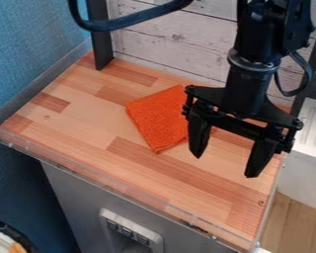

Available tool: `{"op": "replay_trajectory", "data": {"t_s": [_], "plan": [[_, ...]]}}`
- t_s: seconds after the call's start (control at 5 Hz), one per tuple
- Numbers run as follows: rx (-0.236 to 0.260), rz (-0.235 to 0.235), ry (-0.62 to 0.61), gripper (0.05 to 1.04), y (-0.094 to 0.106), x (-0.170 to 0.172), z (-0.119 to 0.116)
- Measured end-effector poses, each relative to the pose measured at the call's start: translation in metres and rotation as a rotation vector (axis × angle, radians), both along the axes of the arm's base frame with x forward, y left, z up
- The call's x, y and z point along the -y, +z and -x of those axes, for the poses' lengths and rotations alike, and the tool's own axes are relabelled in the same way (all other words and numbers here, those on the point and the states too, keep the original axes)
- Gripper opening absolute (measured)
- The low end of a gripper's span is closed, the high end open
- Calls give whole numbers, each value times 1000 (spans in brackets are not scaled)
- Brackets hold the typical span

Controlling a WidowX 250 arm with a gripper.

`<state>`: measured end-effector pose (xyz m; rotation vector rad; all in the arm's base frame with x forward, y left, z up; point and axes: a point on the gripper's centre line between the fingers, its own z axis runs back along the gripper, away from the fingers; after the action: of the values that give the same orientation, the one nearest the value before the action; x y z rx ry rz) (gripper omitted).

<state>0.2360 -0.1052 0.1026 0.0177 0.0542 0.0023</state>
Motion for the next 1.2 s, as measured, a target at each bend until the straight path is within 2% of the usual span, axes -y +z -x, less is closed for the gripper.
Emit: {"op": "replay_trajectory", "data": {"t_s": [0.2, 0.4, 1.0, 1.2], "plan": [[-8, 5, -73, 998, -2, -11, -6], [0, 19, -202, 998, -2, -27, -24], [52, 48, -594, 998, -6, -74, -89], [69, 45, -686, 995, -3, -86, -99]]}}
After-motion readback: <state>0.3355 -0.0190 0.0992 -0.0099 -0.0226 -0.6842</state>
